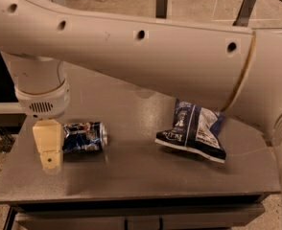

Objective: Place pepsi can upright

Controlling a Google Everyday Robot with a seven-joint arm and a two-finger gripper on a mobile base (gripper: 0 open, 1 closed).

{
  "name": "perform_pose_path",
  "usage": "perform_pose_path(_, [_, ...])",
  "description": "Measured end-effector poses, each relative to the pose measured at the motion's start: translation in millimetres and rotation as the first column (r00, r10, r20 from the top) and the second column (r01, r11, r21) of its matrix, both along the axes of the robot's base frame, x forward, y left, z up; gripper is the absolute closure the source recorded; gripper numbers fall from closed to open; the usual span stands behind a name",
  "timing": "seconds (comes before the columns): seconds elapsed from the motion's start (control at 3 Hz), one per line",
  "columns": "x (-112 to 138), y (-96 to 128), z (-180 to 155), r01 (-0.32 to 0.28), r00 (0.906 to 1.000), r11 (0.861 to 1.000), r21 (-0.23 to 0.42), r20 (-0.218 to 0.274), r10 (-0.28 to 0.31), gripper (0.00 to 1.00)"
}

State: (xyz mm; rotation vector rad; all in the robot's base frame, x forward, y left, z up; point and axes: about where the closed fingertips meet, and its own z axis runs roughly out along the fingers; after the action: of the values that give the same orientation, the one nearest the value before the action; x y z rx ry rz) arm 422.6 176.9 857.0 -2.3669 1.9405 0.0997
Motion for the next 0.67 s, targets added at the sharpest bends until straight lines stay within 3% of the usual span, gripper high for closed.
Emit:
perform_pose_path(0.33, [-2.4,-8.4,-18.8,0.050,0.9988,0.998,-0.025,0.000,-0.050,0.00])
perform_pose_path(0.67, [-2.4,-8.1,-18.8,0.049,0.9988,0.999,-0.024,0.001,-0.049,0.00])
